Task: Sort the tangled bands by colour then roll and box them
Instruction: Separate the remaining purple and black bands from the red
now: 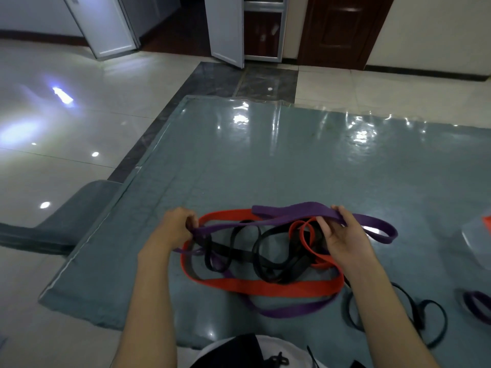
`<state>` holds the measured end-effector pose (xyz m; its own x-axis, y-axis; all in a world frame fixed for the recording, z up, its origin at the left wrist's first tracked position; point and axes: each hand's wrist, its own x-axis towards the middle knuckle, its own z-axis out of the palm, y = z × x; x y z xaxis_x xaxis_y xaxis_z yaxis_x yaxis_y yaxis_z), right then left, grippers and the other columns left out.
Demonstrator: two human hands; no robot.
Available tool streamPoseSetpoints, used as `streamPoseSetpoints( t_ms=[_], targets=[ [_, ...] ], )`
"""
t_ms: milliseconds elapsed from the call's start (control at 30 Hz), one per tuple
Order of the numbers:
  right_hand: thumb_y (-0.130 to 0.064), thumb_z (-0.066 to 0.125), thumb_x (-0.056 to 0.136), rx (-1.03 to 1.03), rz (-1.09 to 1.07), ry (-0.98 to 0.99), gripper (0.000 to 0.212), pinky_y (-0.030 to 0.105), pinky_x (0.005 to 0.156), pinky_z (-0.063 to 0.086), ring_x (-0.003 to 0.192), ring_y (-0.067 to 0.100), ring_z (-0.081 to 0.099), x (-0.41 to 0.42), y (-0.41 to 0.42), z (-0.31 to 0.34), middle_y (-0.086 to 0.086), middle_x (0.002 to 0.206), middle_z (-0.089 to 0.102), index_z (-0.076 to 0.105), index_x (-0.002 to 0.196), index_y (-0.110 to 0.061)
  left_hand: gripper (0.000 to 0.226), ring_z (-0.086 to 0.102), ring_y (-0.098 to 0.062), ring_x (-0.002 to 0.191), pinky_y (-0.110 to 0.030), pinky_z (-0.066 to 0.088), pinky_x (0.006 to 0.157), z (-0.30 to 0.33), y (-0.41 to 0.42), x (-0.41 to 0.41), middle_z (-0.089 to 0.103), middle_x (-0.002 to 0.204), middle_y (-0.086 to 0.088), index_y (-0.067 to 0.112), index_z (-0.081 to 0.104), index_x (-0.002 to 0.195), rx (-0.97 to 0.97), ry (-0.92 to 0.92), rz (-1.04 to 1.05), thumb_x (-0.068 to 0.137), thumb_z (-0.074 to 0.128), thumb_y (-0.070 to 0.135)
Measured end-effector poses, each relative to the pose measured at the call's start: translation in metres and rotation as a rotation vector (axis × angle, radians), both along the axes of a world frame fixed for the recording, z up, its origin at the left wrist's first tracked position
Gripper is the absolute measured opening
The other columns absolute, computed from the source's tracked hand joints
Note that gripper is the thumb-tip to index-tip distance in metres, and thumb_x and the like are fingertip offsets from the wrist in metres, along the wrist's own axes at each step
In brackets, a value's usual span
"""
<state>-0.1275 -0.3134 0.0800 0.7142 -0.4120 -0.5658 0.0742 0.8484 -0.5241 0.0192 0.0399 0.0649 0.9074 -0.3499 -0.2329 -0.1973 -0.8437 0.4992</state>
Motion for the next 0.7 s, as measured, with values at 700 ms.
streamPoseSetpoints(
  t_ms=[700],
  targets=[
    [-0.020,0.062,0.104,-0.229,0.252,0.013,0.019,0.030,0.074,0.064,0.104,0.022,0.078,-0.002,0.024,-0.015,0.014,0.118,0.078,0.075,0.115,-0.010,0.041,0.080,-0.024,0.081,-0.038,0.068,0.074,0.046,-0.135,-0.035,0.067,0.093,-0.012,0.005,0.060,0.099,-0.835,0.466,0.213,0.078,0.094,0.015]
  ],
)
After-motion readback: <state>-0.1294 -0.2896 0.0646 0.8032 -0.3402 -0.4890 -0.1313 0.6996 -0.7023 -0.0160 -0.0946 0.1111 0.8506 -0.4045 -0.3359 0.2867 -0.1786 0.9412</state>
